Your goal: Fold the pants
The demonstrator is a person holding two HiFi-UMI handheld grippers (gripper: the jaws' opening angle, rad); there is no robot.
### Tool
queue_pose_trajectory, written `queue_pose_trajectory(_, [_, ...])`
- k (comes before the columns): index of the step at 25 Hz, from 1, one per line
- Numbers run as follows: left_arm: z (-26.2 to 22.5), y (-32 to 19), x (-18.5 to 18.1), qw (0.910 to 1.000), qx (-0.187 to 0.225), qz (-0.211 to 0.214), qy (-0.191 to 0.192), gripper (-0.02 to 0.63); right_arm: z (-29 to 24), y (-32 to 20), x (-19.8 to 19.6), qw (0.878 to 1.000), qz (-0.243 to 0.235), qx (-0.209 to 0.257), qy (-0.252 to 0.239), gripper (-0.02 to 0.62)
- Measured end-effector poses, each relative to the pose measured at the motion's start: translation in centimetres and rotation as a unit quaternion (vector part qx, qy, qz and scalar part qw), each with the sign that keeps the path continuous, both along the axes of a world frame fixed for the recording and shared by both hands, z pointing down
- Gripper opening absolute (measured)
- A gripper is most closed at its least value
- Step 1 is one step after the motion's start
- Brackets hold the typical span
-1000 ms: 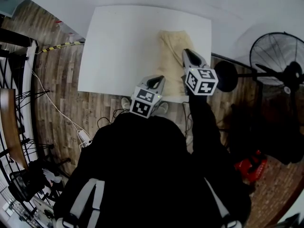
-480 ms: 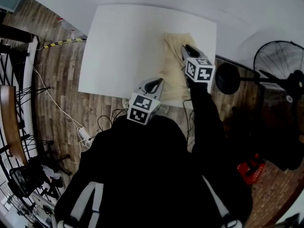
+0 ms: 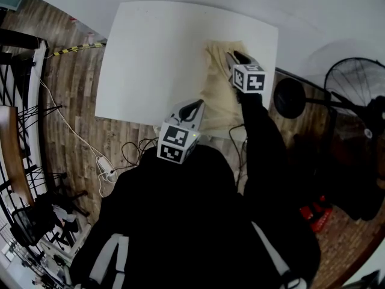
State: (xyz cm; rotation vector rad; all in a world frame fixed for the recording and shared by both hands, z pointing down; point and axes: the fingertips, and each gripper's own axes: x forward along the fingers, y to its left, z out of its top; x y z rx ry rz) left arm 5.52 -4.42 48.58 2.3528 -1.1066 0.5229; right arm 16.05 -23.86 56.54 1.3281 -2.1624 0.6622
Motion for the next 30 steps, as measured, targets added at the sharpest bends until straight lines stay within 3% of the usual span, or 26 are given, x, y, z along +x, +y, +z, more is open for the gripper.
queue_pose_trajectory(16, [2.4,-0.8,-1.2,0.999,-0.019,-0.039,-0.011,0.003,6.8,-4.1,-0.3,0.996,-0.056,-0.07,0.026,0.081])
queue_pose_trajectory(18, [2.5,-1.0,-1.0,0.999,-0.021,-0.039,-0.011,0.002,6.6,-4.0,0.0,0.995,-0.066,-0.064,0.023,0.034])
queue_pose_trajectory(24, [2.9,-1.4,-0.5,0.9991,-0.025,-0.031,-0.012,0.003,4.3,-4.5,2.1,0.996,-0.067,-0.048,0.024,0.023])
queue_pose_trajectory(30, [3.1,-1.9,-0.3,0.9991,-0.027,-0.03,-0.015,0.003,4.8,-5.8,5.9,0.993,-0.053,-0.056,0.093,0.023])
